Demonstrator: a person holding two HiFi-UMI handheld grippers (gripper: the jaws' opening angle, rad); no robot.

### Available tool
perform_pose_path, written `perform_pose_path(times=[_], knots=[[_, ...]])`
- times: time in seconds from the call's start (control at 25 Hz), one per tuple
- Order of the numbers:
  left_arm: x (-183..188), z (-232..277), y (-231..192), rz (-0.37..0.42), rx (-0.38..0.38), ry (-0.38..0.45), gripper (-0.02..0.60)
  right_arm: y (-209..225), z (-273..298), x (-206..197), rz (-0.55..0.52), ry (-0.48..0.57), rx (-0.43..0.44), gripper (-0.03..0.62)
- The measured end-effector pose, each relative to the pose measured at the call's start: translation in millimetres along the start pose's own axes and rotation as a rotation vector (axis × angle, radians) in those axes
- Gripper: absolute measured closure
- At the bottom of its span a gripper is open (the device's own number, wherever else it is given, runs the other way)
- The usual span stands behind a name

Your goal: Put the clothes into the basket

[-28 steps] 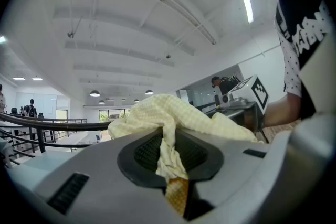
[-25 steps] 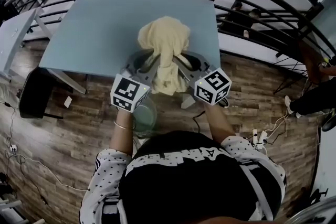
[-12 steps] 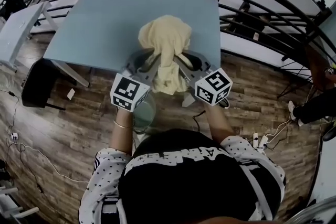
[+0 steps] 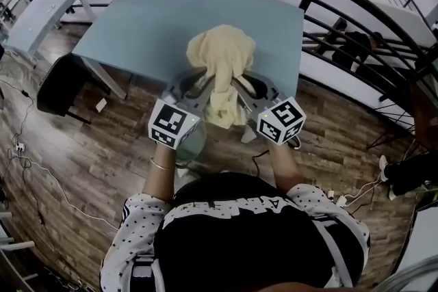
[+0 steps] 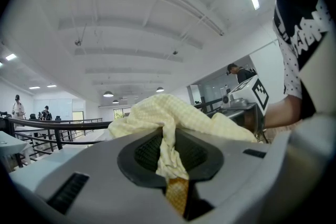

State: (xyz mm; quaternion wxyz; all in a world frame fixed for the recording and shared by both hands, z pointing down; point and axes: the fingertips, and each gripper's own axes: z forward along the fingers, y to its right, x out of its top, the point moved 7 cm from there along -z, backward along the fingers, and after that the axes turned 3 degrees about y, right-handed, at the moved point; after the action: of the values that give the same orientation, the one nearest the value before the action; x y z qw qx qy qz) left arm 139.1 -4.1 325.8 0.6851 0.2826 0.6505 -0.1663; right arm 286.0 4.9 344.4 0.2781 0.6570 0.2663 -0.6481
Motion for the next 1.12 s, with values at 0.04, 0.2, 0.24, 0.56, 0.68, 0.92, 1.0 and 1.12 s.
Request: perform_pose_path(times=[0.04,0.2,0.24,0.56,0.68,0.92,1.0,1.12], knots=[[1,-2,2,-0.001,0.013,-0.003,0.506,-1,-1,0,0.001,-0.001,0.012,0.516],[-2,-18,5,-0.008,0.068,-0.010,0.506,-11,5,-4,0.009,0.005,0.069,0.516],[-3,-24,4,-0.011,0.081,-0.010,0.506,-15,8,-6,0.009,0.005,0.082,0.516],[-8,-35,2,-0.020,0.100,-0.002,0.506,-24,14,-9,0.011,-0.001,0.096,0.516],[-8,-38,-2,-0.021,0.081,0.004,0.506,-29,17,-9,0.006,0.005,0.080,0.516],[-4,-36,-1,-0.018,0.064,-0.005,0.506,-29,14,-6,0.022,0.007,0.061,0.516],[-7,-44,-10,-0.023,0.063,-0.007,0.506,-36,23,-7,0.025,0.000,0.059,0.516],[-19,-74,-44,-0.033,0.068,-0.006,0.506,-60,62,-13,0.025,-0.014,0.062,0.516]])
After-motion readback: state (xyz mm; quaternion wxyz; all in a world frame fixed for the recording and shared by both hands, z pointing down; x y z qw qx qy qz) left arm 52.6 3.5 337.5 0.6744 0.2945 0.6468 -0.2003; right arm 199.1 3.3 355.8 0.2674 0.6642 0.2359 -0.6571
